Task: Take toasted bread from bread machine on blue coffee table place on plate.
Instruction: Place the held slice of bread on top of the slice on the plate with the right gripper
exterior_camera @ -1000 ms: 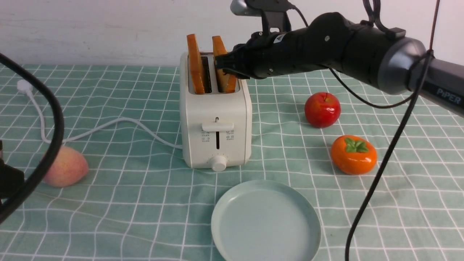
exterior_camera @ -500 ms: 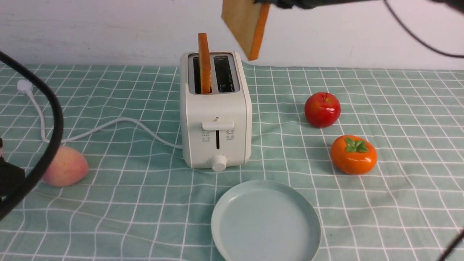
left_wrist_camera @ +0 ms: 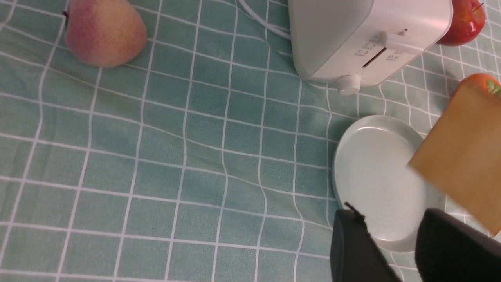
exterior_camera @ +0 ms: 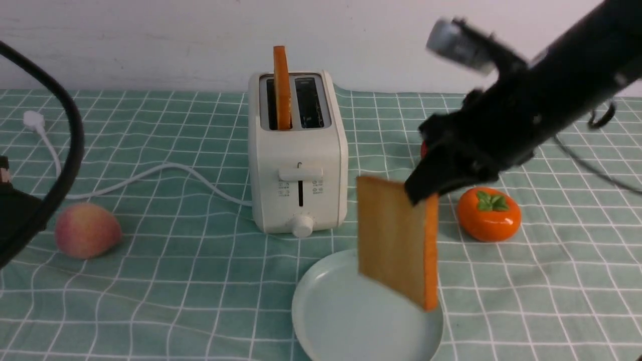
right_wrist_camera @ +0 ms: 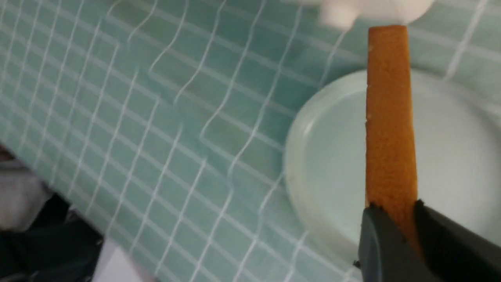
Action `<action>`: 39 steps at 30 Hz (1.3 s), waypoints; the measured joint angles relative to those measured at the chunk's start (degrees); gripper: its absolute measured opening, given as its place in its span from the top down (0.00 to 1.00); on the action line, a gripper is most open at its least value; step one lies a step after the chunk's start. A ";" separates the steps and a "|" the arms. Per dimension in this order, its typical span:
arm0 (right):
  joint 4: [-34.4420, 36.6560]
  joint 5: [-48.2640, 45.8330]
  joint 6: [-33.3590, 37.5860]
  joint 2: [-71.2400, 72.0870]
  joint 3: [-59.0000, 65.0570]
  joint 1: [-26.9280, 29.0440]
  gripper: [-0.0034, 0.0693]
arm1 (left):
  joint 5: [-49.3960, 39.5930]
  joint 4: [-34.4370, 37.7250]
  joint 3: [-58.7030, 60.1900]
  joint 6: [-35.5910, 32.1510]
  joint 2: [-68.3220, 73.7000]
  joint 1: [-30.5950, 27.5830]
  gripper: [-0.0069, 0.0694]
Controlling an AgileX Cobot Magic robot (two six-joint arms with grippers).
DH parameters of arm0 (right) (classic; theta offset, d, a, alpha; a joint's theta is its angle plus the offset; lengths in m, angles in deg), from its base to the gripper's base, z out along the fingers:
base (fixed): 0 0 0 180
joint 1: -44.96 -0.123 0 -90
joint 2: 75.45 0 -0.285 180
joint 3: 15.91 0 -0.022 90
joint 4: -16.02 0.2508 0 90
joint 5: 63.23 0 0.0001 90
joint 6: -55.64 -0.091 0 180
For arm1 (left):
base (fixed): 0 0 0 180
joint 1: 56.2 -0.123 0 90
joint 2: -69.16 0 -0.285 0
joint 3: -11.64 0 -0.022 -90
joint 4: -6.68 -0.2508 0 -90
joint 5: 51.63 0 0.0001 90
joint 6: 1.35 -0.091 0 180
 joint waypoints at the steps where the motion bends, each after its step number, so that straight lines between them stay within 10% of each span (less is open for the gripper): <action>1: 2.71 0.73 2.22 -0.19 2.70 -0.23 0.85 | 0.13 0.00 0.00 0.00 0.00 0.00 0.60; 8: 20.84 12.80 14.56 -0.75 17.07 0.25 0.80 | 0.49 0.77 0.00 0.00 0.00 0.00 0.60; 22: -0.56 25.83 12.19 5.02 19.24 3.97 0.03 | 11.65 10.75 -0.25 -6.94 4.41 0.00 0.57; 39: -2.11 11.32 4.96 28.58 17.58 5.81 0.29 | 5.29 24.09 -33.36 -24.54 38.23 3.29 0.41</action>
